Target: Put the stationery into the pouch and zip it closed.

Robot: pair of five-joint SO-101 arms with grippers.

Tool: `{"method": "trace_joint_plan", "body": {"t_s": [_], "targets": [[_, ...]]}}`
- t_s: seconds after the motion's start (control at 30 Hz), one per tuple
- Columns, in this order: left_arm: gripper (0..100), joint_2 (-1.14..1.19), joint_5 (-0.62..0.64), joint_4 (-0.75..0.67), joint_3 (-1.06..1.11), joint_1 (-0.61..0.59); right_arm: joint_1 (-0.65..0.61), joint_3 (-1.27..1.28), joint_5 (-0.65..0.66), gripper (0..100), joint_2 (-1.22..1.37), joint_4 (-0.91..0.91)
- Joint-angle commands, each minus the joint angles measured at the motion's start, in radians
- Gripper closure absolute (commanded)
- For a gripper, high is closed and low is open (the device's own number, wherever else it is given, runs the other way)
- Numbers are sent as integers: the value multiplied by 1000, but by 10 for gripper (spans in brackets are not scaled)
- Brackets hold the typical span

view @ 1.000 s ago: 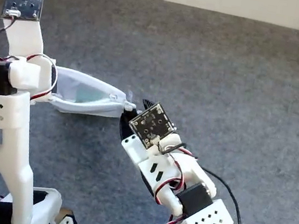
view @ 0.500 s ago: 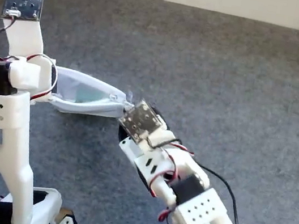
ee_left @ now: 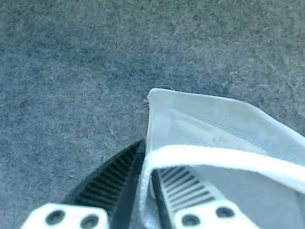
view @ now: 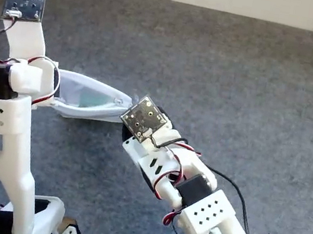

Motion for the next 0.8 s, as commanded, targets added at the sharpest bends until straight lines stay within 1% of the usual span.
{"method": "trace_joint_plan", "body": {"t_s": [0.0,0.1,0.2,0.37,0.47,0.67,0.77], "targets": [[993,-1,-8,-9,5,13,-13,-81,12,841,-28,-18],[993,-7,-8,-49,45,13,-13,-73,21,911,-105,-16],[993,-8,-8,-94,85,13,-13,-68,100,957,-180,-2],[993,-8,-8,-106,87,13,-15,-58,107,991,-266,151],[993,-8,-8,-106,87,13,-41,-58,107,995,-314,217],[989,-8,-15,-109,79,15,-150,-58,103,995,-392,452],[989,-10,-104,-137,71,22,-182,-58,101,995,-426,541]]}}
